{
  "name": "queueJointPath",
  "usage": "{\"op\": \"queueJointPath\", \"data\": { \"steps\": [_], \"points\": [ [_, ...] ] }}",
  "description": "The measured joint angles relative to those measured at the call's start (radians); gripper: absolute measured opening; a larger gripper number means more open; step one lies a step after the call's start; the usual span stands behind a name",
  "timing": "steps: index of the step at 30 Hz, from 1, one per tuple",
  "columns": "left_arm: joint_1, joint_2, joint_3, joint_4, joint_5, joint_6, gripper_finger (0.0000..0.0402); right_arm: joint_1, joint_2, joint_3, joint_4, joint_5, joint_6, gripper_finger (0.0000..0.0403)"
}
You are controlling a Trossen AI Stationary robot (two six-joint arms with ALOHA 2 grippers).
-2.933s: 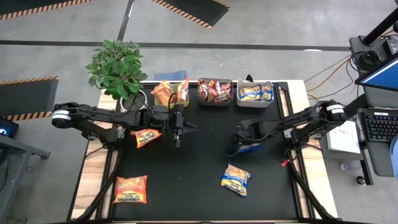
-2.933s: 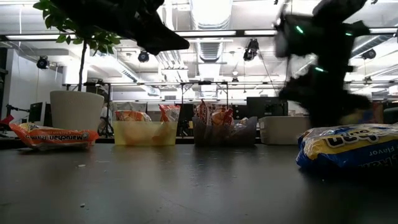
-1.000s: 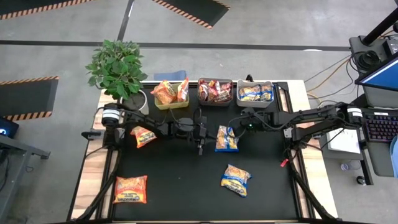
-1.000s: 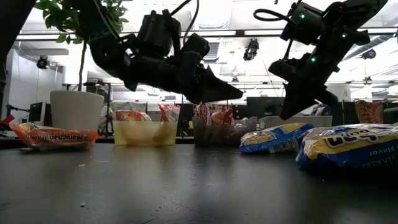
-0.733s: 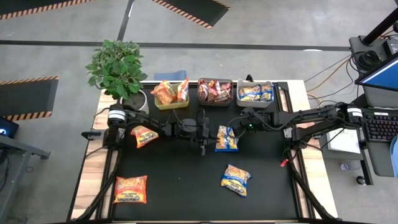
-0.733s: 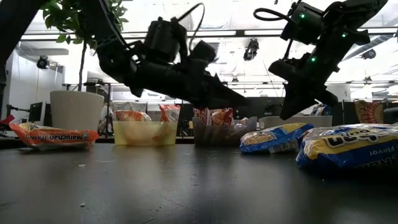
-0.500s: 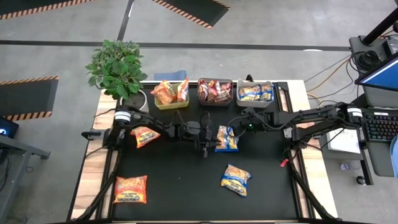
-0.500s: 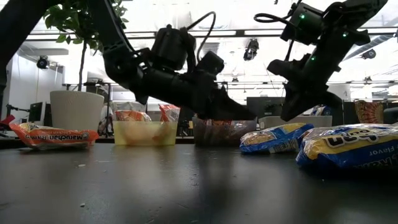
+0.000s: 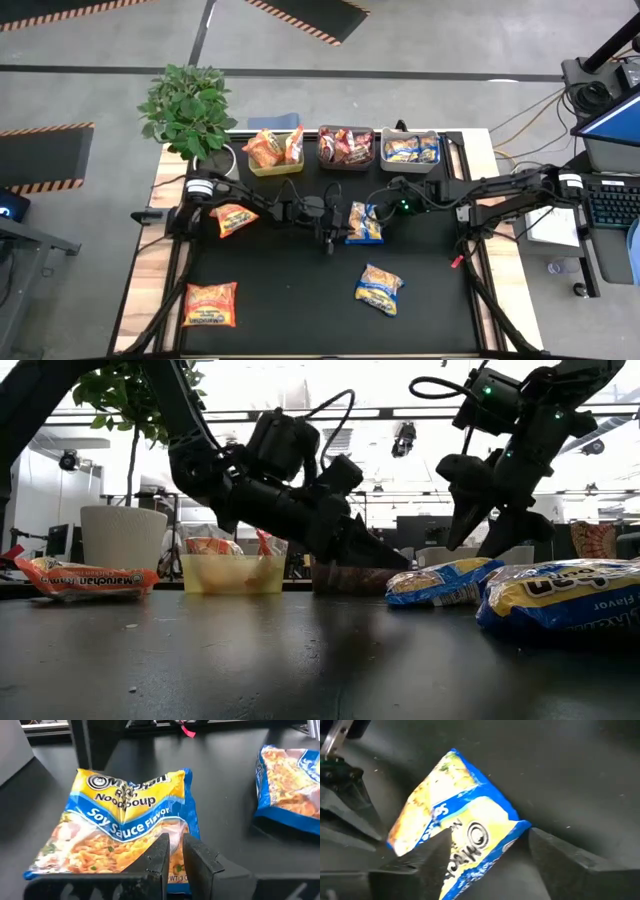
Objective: Sort Maruchan noodles
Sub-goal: Put the top blue noodle pack into the white bin
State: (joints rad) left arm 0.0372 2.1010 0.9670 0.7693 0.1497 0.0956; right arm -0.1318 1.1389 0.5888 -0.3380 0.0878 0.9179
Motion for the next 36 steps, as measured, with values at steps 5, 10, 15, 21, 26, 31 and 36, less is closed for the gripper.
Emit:
{"op": "queueJointPath", "data": {
  "steps": [5,10,15,21,26,31,36],
  "points": [
    [0.0,0.057,0.022,0.003,0.0,-0.001,0.0036,0.0,0.0,-0.048,0.065,0.043,-0.015,0.0307],
    [0.0,0.064,0.033,-0.002,0.0,-0.001,0.0036,0.0,0.0,-0.152,0.286,0.043,-0.034,0.0323],
    [0.001,0.064,0.033,-0.002,0.0,0.0,0.0036,0.0,0.0,-0.233,0.476,0.044,-0.043,0.0315],
    [0.001,0.064,0.033,-0.003,0.0,0.0,0.0036,0.0,0.029,-0.321,0.642,0.07,0.007,0.0299],
    [0.002,0.064,0.033,-0.005,0.0,0.0,0.0036,0.007,0.103,-0.346,0.782,0.065,0.013,0.0297],
    [0.002,0.064,0.033,-0.006,-0.001,0.0,0.0036,0.037,0.22,-0.347,0.934,0.058,0.002,0.0294],
    [0.002,0.064,0.032,-0.007,-0.001,0.0,0.0036,0.047,0.278,-0.347,1.025,0.066,-0.016,0.029]
  ]
}}
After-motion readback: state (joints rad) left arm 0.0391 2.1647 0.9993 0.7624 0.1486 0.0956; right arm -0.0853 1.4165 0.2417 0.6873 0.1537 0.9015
